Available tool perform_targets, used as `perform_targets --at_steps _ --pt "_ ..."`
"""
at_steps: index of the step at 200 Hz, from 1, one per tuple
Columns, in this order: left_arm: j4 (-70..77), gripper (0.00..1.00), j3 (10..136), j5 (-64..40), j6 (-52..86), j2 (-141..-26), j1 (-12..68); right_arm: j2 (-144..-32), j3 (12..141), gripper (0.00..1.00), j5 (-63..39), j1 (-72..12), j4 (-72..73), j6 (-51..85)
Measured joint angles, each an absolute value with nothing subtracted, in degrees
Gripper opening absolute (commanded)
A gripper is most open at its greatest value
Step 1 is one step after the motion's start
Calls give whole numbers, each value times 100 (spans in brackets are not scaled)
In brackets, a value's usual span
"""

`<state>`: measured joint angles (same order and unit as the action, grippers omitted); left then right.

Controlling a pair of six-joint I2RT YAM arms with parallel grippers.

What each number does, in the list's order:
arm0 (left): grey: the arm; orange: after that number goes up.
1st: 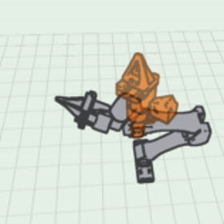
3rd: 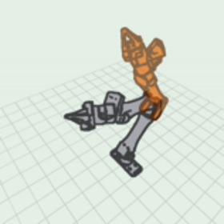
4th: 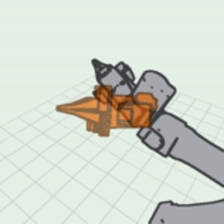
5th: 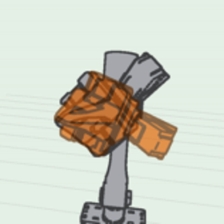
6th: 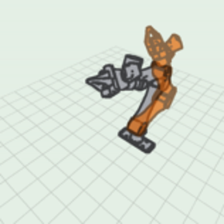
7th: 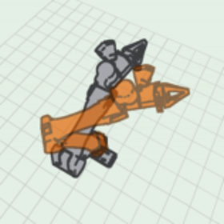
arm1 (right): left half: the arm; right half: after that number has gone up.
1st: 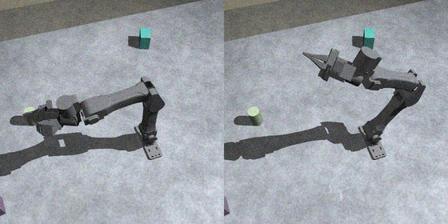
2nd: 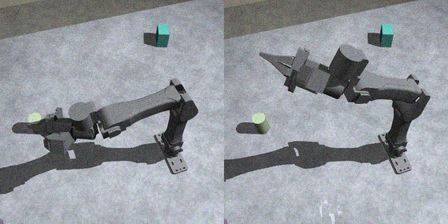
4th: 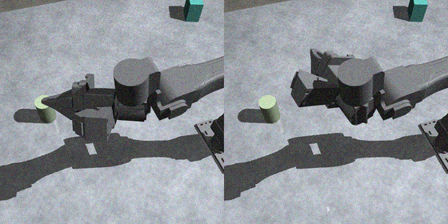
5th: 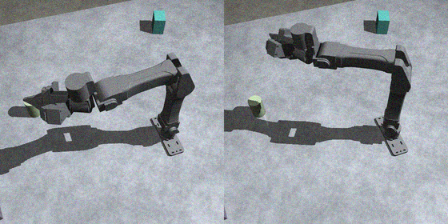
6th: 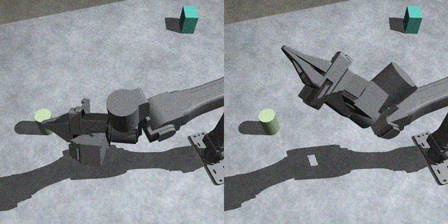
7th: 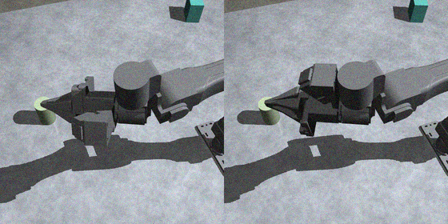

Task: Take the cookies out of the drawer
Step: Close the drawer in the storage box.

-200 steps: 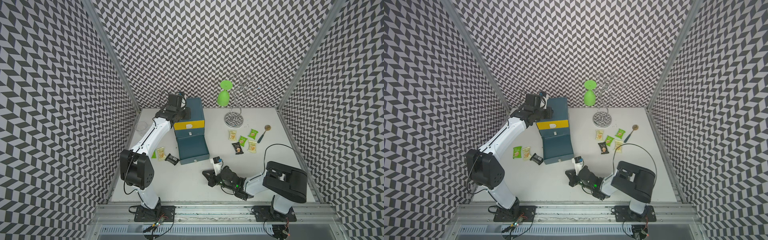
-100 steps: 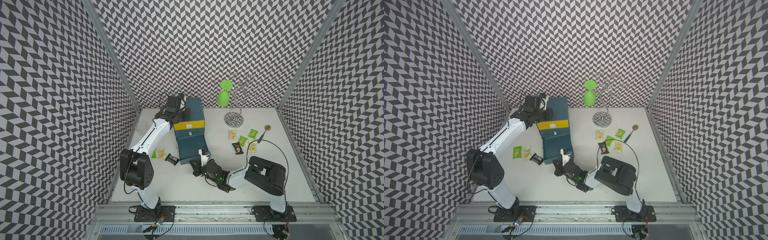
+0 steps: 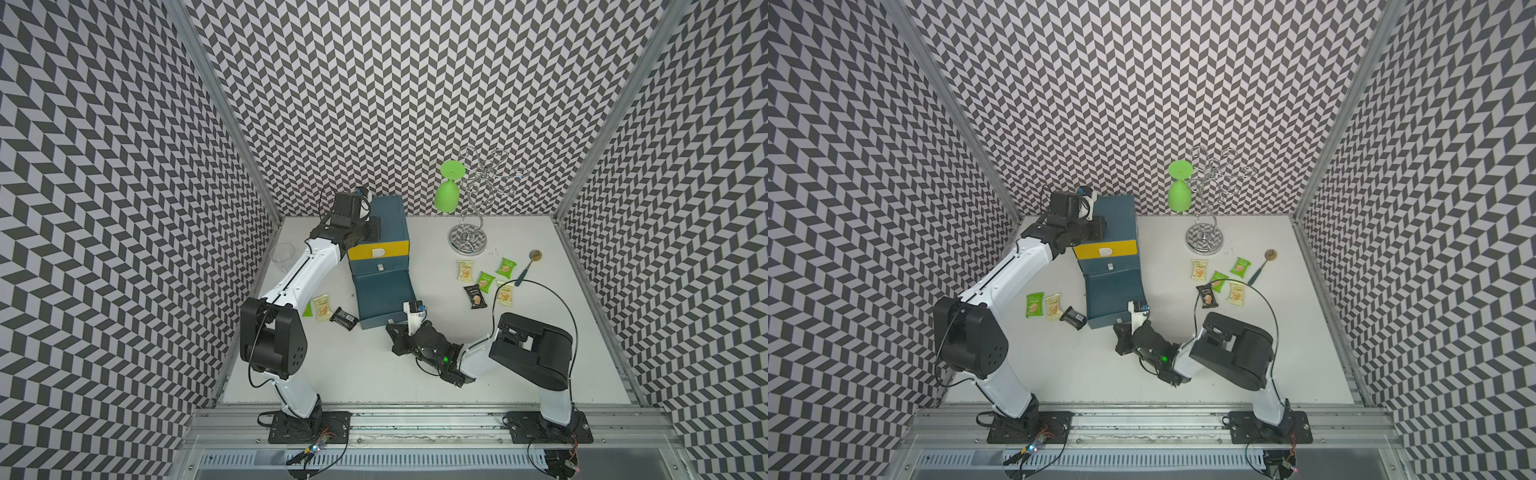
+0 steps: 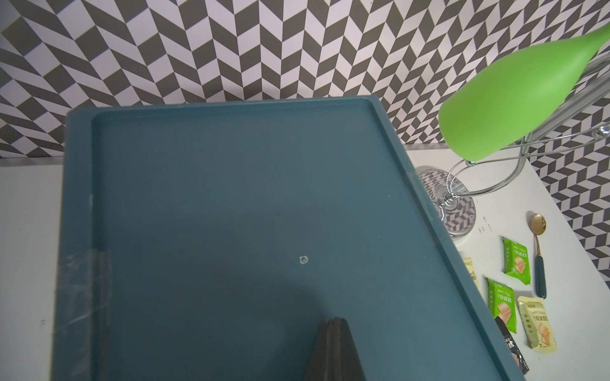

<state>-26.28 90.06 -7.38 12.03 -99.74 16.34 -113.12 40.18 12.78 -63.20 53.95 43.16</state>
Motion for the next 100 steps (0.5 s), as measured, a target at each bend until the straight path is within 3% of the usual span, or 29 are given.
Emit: perform_targets --at_steps 100 --pt "-2534 0 8962 -937 1203 -9974 1570 -12138 5325 0 1559 -5704 5179 4593"
